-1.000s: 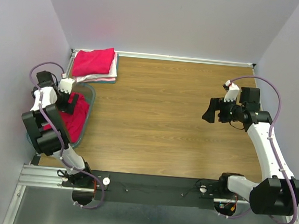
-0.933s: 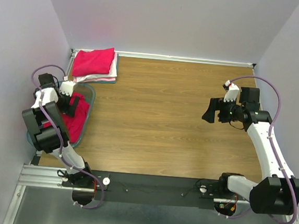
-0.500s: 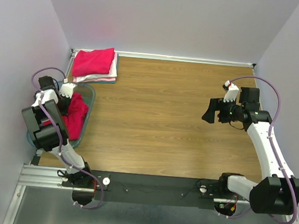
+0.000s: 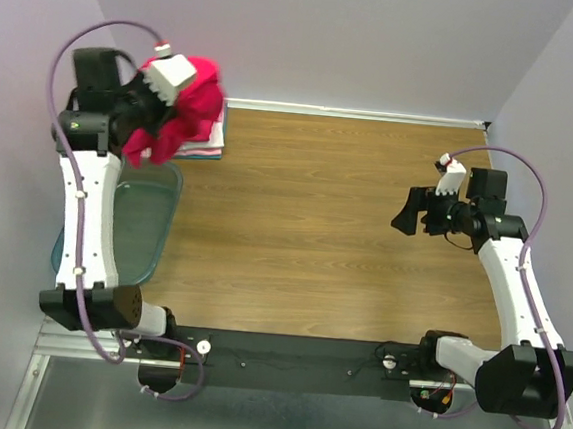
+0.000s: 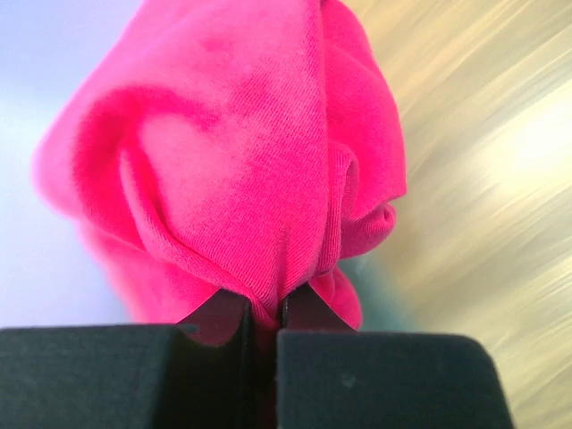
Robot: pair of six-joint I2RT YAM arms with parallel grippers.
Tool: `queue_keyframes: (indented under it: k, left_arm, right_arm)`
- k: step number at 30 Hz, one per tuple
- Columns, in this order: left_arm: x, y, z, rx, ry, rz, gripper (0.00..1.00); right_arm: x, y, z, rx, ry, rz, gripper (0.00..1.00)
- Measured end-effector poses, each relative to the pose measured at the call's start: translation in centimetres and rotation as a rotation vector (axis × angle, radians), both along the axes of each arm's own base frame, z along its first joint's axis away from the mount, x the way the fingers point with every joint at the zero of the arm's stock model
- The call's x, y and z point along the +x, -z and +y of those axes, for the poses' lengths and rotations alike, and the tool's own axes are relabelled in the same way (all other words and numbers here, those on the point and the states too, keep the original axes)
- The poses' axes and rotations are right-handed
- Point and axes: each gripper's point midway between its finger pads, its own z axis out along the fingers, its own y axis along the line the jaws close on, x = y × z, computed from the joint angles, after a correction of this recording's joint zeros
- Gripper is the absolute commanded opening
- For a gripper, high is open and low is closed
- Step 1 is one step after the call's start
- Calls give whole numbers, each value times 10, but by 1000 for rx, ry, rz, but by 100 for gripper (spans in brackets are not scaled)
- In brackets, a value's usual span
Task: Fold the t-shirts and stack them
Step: Move the tshirt to the center of the board
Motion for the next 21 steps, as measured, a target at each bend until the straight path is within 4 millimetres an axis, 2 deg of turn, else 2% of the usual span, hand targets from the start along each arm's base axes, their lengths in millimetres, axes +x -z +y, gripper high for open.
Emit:
queue_keyframes:
  k: [1,2,3,4,6,8,11,13,17,21]
  left_arm:
    - [-2,-26,-39,-20,99,-61,0]
    - [-6,-41,-63,-38,158,-93,0]
    - [-15,-58,-99,-81,257,-123,4]
    - [-25,-72,-128,-117,341,-144,27]
    - [-44,-91,-166,-203,466,-153,98]
    - [-52,-95,-176,-234,508,-151,98]
    - [-55,-75,-176,-275,486,-88,98]
    - [-53,-49,-176,-285,472,-33,98]
    - [-62,35,-174,-303,442,172,98]
    - [-77,92,-172,-281,463,287,99]
  right_arm:
    - [0,-1,-1,4,2,-4,100]
    - [0,-2,-2,5,6,-6,100]
    - [0,-4,-4,12,13,-11,100]
    - [1,-6,-7,16,24,-17,100]
    - [1,-9,-14,21,45,-27,100]
    - [1,-13,-18,24,61,-43,100]
    - [-1,-21,-21,27,71,-73,100]
    - [-2,-25,-21,28,70,-89,100]
    - [-3,-26,-18,41,55,-90,100]
    - [-5,-21,-12,63,9,-64,100]
